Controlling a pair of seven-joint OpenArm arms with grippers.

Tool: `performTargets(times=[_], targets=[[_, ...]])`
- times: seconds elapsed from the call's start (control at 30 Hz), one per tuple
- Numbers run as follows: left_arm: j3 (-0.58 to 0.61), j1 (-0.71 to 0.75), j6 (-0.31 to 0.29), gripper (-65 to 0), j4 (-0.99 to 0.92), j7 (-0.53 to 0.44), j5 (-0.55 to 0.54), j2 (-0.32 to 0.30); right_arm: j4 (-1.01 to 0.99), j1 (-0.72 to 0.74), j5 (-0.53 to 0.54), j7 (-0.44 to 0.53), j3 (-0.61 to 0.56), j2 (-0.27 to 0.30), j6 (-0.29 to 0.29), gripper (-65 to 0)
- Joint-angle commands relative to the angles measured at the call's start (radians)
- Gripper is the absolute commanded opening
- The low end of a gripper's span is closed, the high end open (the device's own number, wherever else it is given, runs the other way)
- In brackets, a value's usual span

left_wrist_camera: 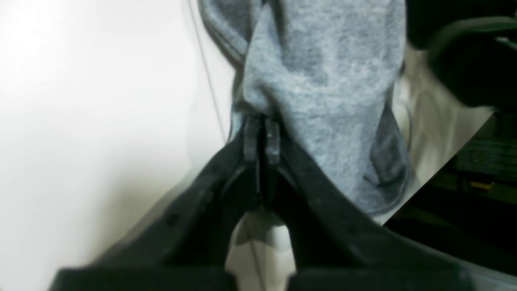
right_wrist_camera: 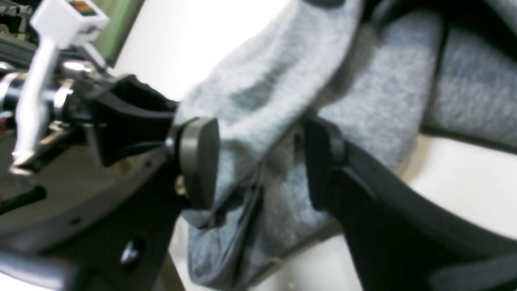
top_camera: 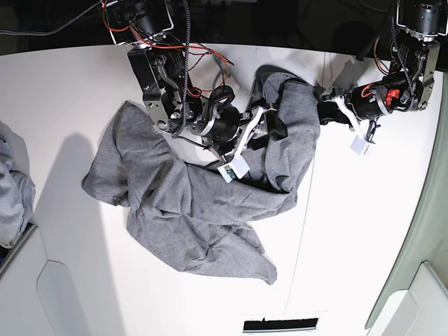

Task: Layout the t-shirt on the table in an organized manner, then fold the t-shirt properly
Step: 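Pull the gathered fabric away from the left gripper with the right gripper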

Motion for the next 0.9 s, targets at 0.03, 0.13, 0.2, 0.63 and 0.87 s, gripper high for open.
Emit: performTargets(times=[0.03,0.13,0.2,0.63,0.87], targets=[[-0.001,-0.005,-0.006,-63.3,0.007,0.019,0.006,0.018,-0.01,0.037,0.019,0.022,-0.043,-0.011,0.019,-31.9],[-0.001,-0.005,-0.006,-63.3,0.007,0.02,0.011,0.055,-0.022,0.053,0.009,0.026,-0.104,-0.011,0.016,-35.6],[-0.001,-0.005,-0.006,-63.3,0.007,0.02,0.02,0.071,-0.022,0.052,-0.007,0.029,-0.12,-0.011,0.009,-38.1],[-0.001,-0.005,-0.006,-63.3,0.007,-0.031,0.129,0.038,0.1,0.042,-0.101,0.037,-0.09,-0.009,0.018,-65.0],[-0.001,-0.04,0.008,-63.3,0.006,-0.075,0.225,-0.012,0.338,0.038,-0.092,-0.174,0.031,0.004,0.017,-65.0]])
